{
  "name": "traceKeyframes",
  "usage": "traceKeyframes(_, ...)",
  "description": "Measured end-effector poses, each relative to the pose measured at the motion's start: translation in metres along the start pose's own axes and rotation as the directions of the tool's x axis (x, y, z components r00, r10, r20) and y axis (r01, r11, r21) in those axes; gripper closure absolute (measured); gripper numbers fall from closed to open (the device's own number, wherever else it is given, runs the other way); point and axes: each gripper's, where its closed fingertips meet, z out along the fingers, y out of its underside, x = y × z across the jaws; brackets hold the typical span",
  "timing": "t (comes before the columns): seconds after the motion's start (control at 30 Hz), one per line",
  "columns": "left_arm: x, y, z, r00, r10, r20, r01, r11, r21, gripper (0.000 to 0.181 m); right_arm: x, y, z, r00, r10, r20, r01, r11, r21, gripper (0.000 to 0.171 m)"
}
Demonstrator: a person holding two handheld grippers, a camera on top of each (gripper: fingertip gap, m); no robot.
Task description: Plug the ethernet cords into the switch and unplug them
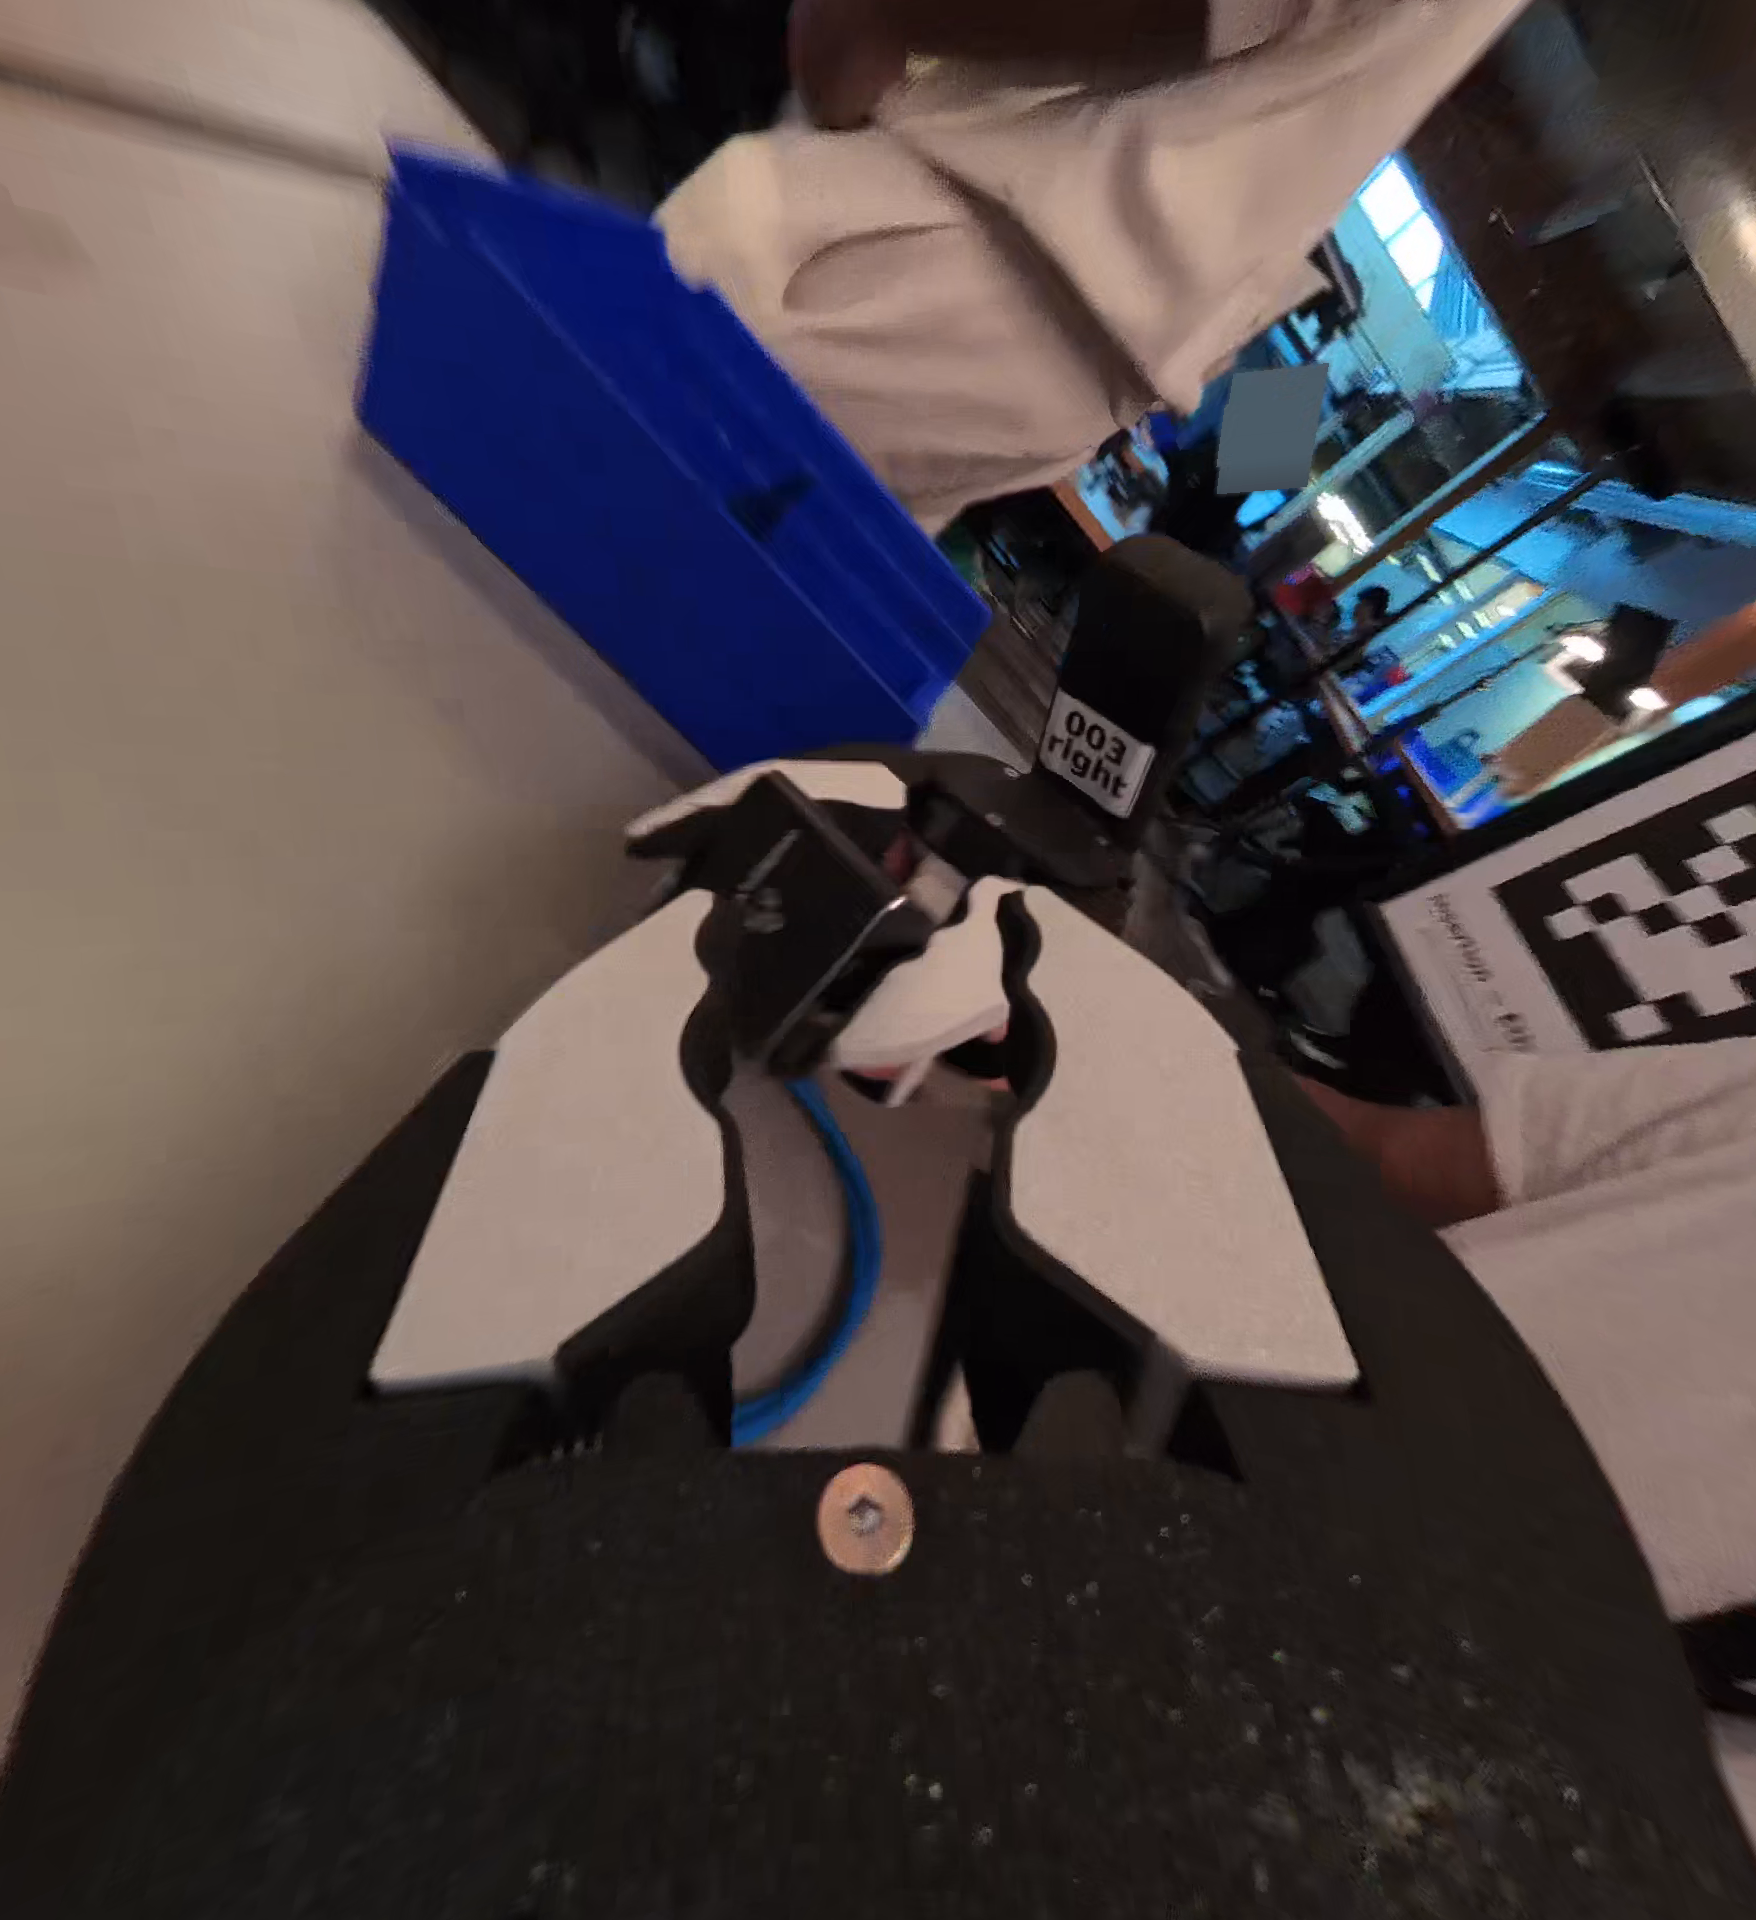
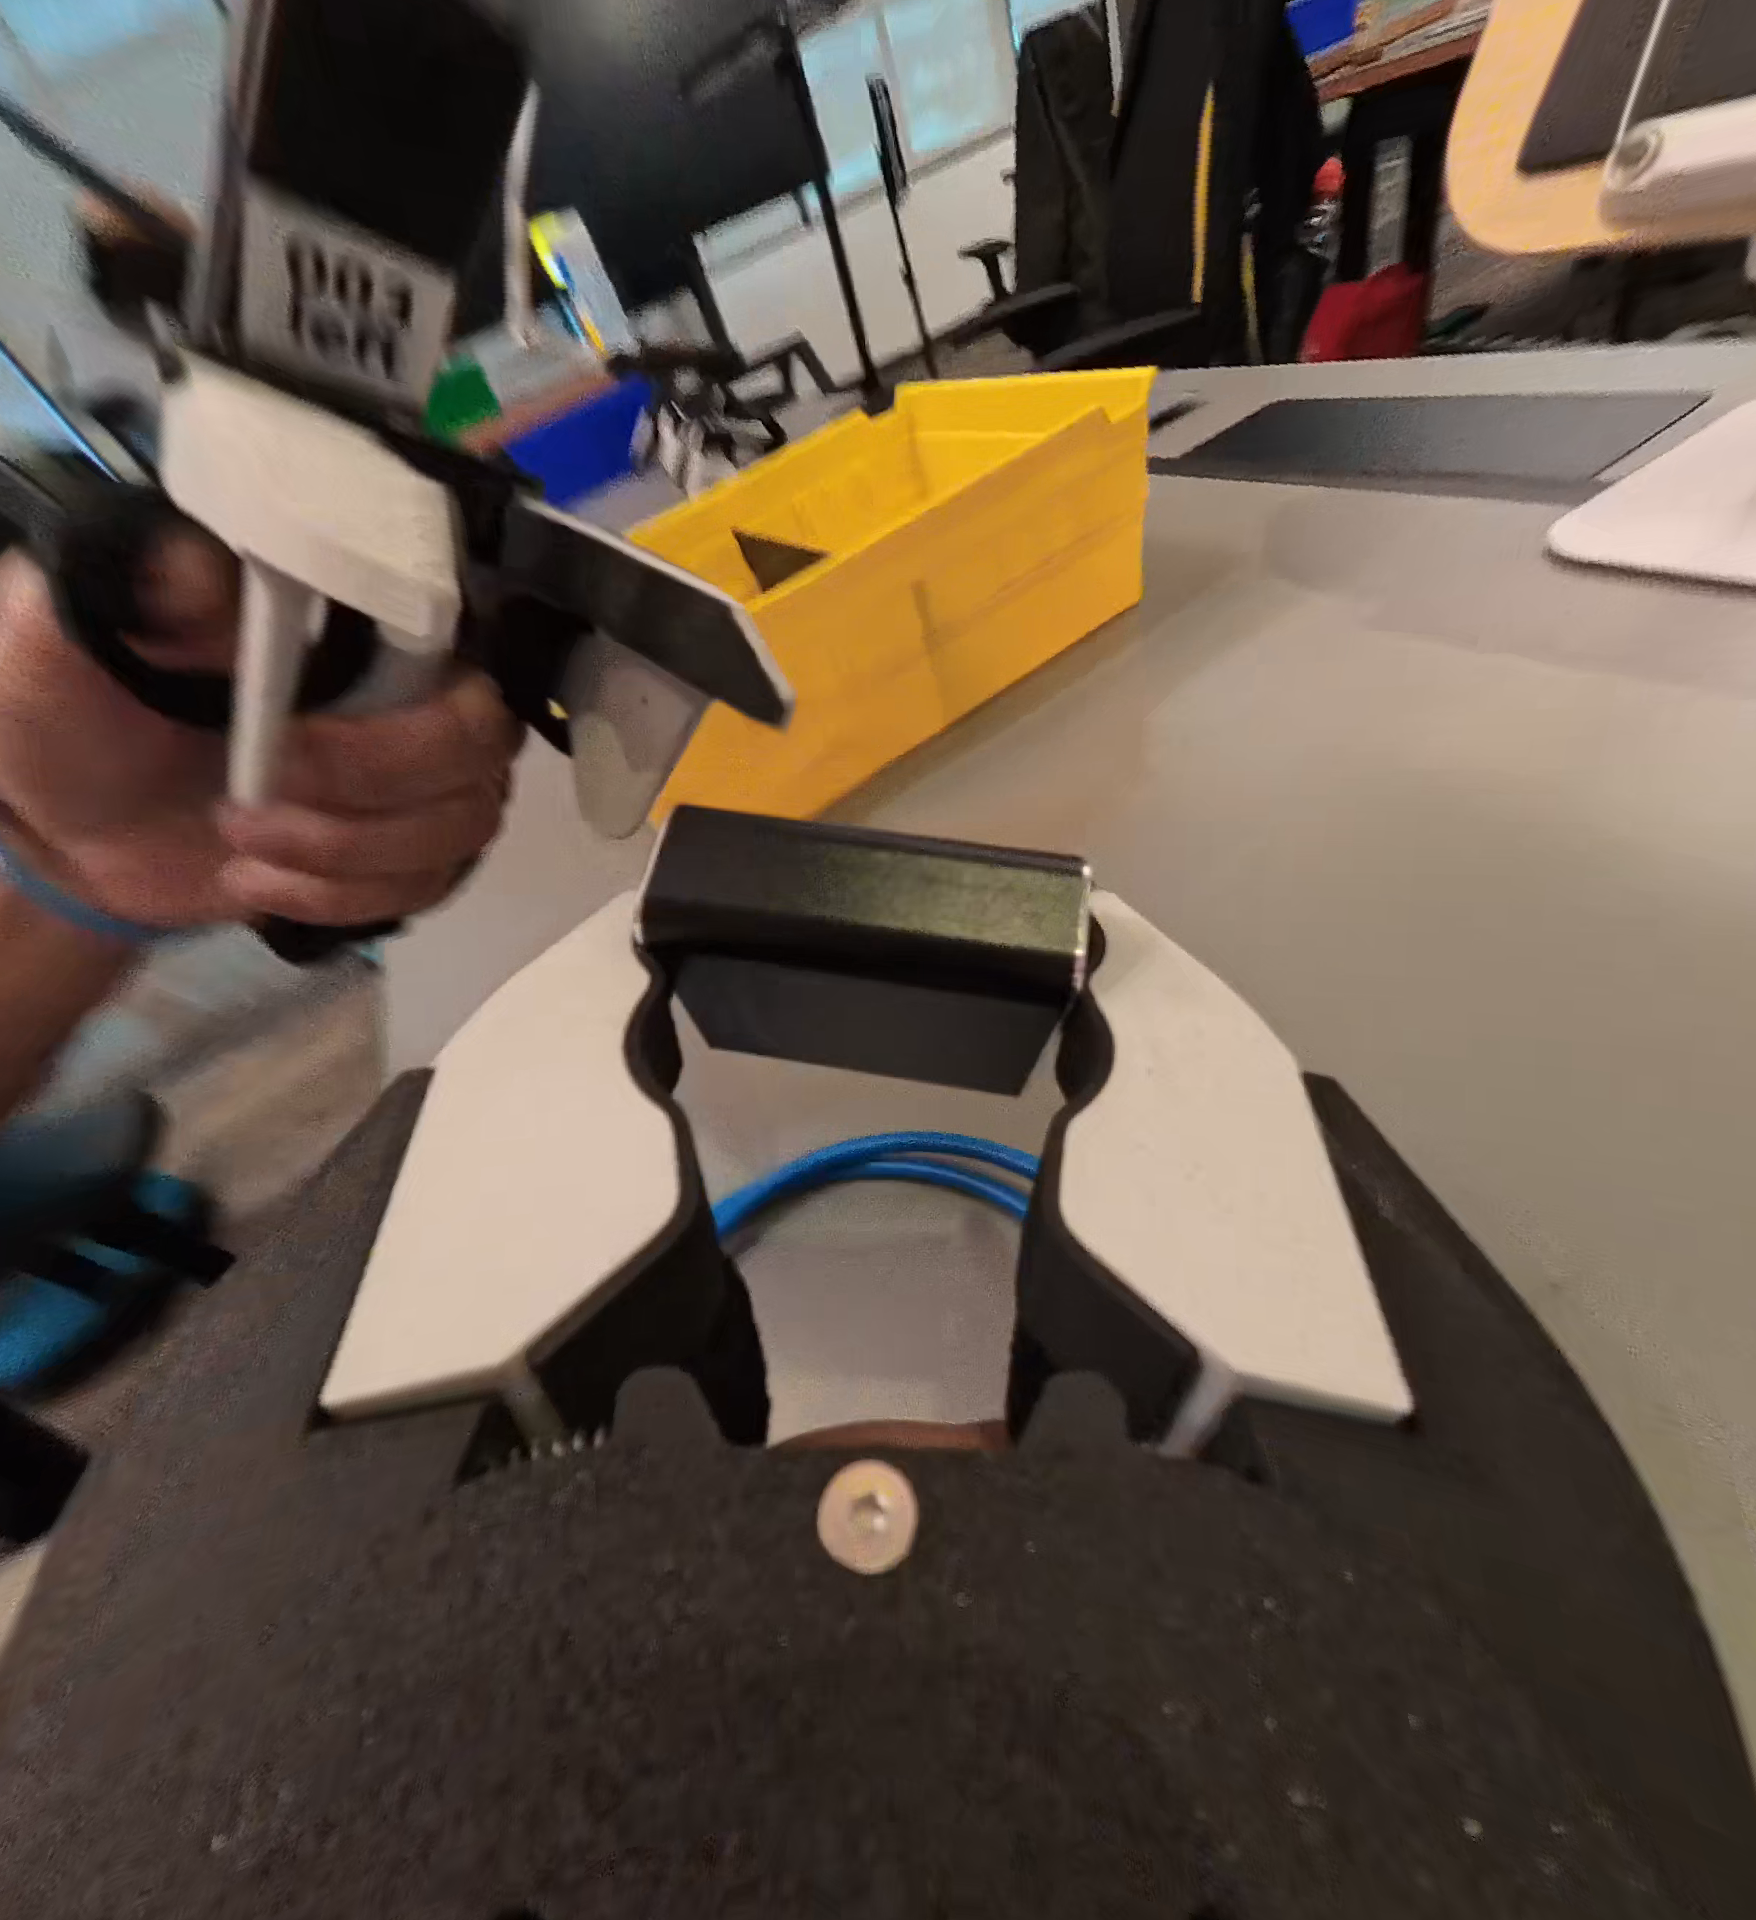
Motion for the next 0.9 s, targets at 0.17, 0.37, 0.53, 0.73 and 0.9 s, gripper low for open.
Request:
traceKeyframes(0.17,-0.010,0.006,-0.023,0.911,0.408,0.050,-0.411,0.901,0.138,0.126,-0.022,-0.031,-0.018,0.881,0.331,0.339,-0.384,0.918,0.101,0.100)
traceKeyframes(0.37,0.025,0.019,-0.002,0.616,0.757,0.217,-0.787,0.579,0.214,0.120,-0.042,-0.048,-0.013,0.627,0.529,0.572,-0.700,0.705,0.115,0.101)
traceKeyframes(0.53,0.028,0.017,0.012,0.550,0.776,0.309,-0.835,0.516,0.190,0.132,-0.057,-0.042,0.001,0.540,0.565,0.624,-0.770,0.631,0.096,0.101)
traceKeyframes(0.73,0.024,0.016,0.008,0.495,0.796,0.348,-0.868,0.475,0.147,0.149,-0.065,-0.035,0.004,0.411,0.608,0.679,-0.840,0.543,0.023,0.101)
traceKeyframes(0.9,0.019,0.016,0.001,0.444,0.831,0.333,-0.893,0.441,0.091,0.156,-0.069,-0.029,0.003,0.410,0.603,0.684,-0.810,0.586,-0.032,0.101)
